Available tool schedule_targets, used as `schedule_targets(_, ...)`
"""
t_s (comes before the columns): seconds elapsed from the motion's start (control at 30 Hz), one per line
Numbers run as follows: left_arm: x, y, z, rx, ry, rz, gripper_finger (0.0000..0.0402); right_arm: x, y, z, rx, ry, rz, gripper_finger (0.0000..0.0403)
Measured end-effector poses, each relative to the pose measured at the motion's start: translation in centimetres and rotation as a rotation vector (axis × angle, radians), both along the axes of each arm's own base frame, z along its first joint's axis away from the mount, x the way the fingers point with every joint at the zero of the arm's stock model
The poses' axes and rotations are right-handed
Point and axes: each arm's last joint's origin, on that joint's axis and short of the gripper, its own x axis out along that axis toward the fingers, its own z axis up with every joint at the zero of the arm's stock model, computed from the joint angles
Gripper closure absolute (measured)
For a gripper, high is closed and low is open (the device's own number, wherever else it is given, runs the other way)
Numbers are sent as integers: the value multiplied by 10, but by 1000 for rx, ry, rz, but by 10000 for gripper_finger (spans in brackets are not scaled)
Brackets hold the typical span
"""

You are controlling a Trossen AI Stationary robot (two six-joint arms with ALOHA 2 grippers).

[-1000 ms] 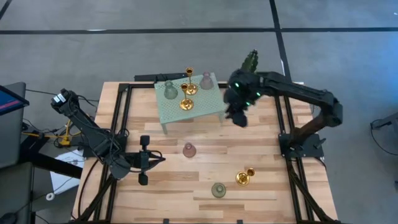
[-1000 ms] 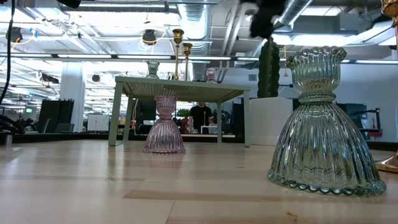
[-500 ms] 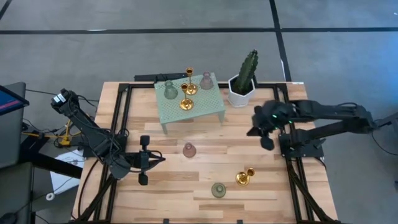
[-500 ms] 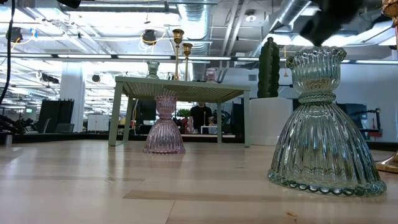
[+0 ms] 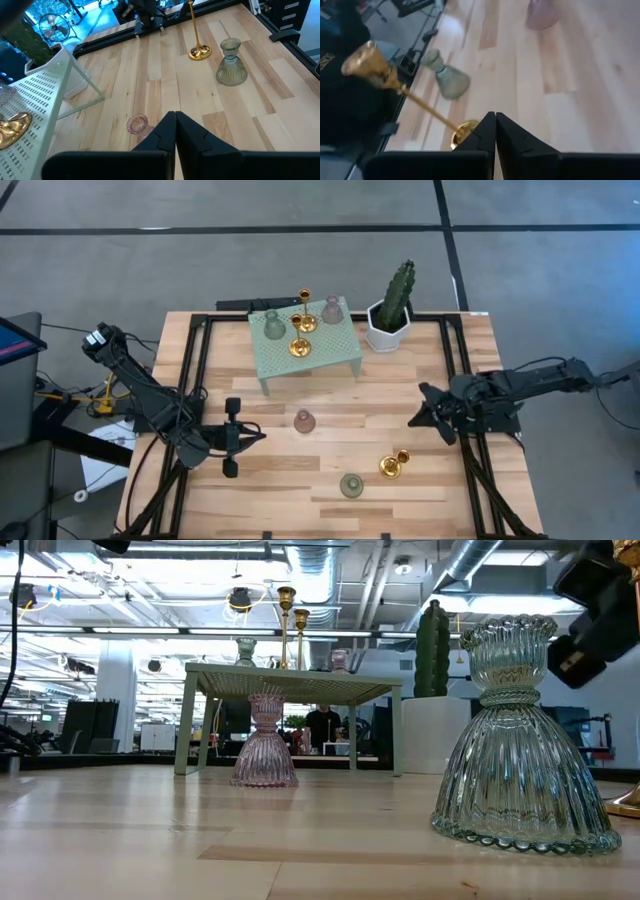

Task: Pick & Place candle stick holders
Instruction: Put the golden candle holder on the shelf

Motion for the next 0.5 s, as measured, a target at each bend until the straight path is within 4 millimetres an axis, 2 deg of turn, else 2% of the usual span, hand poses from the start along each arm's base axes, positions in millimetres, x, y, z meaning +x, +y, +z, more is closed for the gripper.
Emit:
schedule_targets(0.1, 0, 0, 0, 0, 0, 0, 394, 0, 4, -7, 26, -20, 18, 398)
schedule_targets(0.27, 0, 0, 0, -51, -6, 15, 394, 3, 11, -16, 201, 36, -37, 402)
schedule_targets(0.5, 0, 0, 1, -64, -8, 18, 394, -5, 28, -39, 161, 149, 90, 402)
